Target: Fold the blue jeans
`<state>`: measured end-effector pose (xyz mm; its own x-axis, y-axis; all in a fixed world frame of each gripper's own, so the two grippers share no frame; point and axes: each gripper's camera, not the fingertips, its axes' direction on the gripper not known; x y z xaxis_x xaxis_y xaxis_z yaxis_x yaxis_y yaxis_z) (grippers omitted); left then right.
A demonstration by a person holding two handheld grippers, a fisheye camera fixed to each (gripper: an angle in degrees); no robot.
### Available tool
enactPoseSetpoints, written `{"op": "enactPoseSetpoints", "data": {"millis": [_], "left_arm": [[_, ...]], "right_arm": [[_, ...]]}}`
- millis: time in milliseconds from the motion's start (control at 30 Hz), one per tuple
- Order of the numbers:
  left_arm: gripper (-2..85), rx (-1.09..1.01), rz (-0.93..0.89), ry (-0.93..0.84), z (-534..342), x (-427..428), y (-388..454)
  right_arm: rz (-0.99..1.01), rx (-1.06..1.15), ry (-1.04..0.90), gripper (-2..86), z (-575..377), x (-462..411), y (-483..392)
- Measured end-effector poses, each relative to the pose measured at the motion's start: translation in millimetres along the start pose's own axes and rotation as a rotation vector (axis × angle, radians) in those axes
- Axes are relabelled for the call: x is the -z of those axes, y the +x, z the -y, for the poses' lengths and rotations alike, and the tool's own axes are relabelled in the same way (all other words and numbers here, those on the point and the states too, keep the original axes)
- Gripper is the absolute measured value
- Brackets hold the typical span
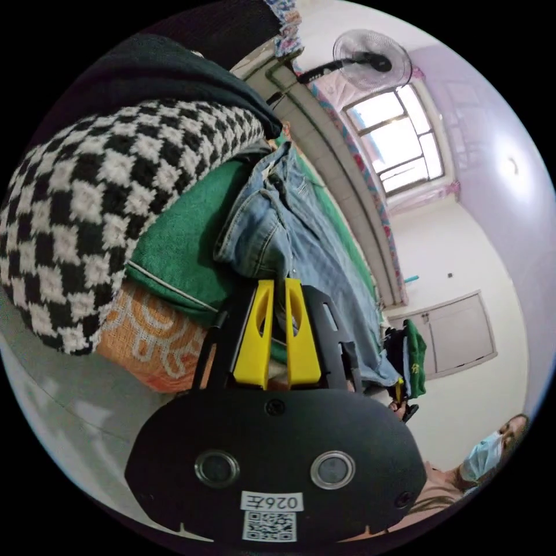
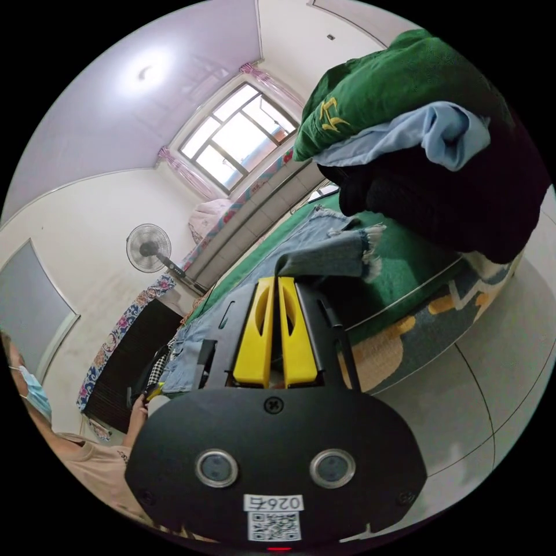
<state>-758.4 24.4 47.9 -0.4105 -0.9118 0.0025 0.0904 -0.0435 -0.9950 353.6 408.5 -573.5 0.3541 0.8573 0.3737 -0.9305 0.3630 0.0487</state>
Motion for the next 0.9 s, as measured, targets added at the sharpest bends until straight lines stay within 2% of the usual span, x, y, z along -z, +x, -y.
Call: {"op": "enactPoseSetpoints", "data": {"millis": [100,200,267,333,400,567,733,900], "left_arm": [[5.4,0.004,-0.071,0.082,-15,4,-13],[11.9,-0.045,-0.17,0.036,-12,-8,-15],[10.4,-0.042,-0.127,0.003,-8,-13,-14],[3.4,-0.037,-0.14,0.008,-6,-12,-13],[2.1,-0.003,-0.243,0.065,-4,-11,-14],[1.0,-0.029,-0.296,0.144,13,-28,15],[0.8,-0.101,-0.217,0.099,59,-80,65],[1.1,-0.201,-0.011,-0.028,116,-192,127]], "right_arm": [[0.006,0.004,-0.004,-1.0,-1,6,0],[0.005,0.014,-0.023,-1.0,2,4,-2],[0.002,0.016,-0.022,-1.1,5,1,-5],[0.026,0.01,0.011,-1.1,6,-1,-15],[0.034,0.018,0.051,-1.1,6,0,-27],[0.029,0.051,0.2,-1.1,15,-8,-65],[-0.083,0.124,0.228,-0.9,68,-82,-107],[-0.219,0.177,0.179,-1.0,133,-198,-128]]}}
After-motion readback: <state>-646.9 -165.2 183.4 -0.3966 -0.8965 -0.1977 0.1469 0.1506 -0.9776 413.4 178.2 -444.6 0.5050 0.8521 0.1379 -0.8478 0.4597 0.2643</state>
